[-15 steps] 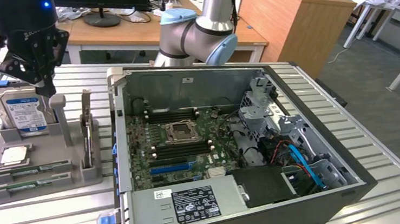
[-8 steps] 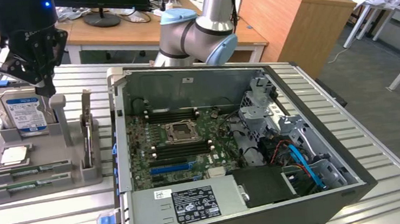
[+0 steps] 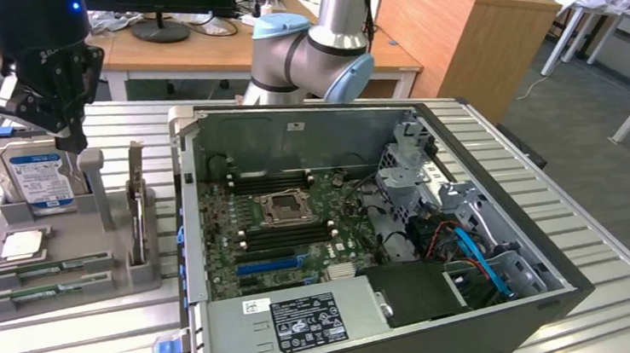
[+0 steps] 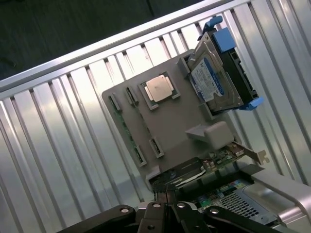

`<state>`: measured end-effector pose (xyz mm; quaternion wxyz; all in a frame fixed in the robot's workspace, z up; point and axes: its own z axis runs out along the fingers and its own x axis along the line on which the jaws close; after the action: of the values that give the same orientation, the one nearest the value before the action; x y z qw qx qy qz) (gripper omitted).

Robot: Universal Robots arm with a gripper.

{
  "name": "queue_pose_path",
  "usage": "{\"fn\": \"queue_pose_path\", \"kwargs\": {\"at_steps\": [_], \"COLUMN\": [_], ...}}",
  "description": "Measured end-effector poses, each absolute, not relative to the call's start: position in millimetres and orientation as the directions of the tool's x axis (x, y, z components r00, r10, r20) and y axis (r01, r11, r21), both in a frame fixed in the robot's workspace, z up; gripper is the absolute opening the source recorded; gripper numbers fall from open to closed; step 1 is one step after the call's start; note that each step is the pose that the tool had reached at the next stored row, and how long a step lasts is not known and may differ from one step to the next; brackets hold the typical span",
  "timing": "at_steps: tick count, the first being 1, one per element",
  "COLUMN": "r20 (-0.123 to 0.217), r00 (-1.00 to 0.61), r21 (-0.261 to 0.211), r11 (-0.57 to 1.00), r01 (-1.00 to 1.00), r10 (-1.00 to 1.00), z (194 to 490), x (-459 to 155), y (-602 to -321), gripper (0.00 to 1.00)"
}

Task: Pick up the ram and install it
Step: 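Pick up the ram and move it above insertion slot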

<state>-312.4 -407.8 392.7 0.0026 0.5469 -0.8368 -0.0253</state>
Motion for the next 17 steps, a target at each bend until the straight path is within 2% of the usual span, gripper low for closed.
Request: {"fn": "queue_pose_path", "kwargs": {"at_steps": [17], "r20": [-0.023], "r00": [-0.310], "r21": [0.045], "r11": [0.308], "r01": [-0.950], "r10": [-0.951], "z": [392.6], "x": [-312.4], "y": [-407.8], "gripper": [0.10]}}
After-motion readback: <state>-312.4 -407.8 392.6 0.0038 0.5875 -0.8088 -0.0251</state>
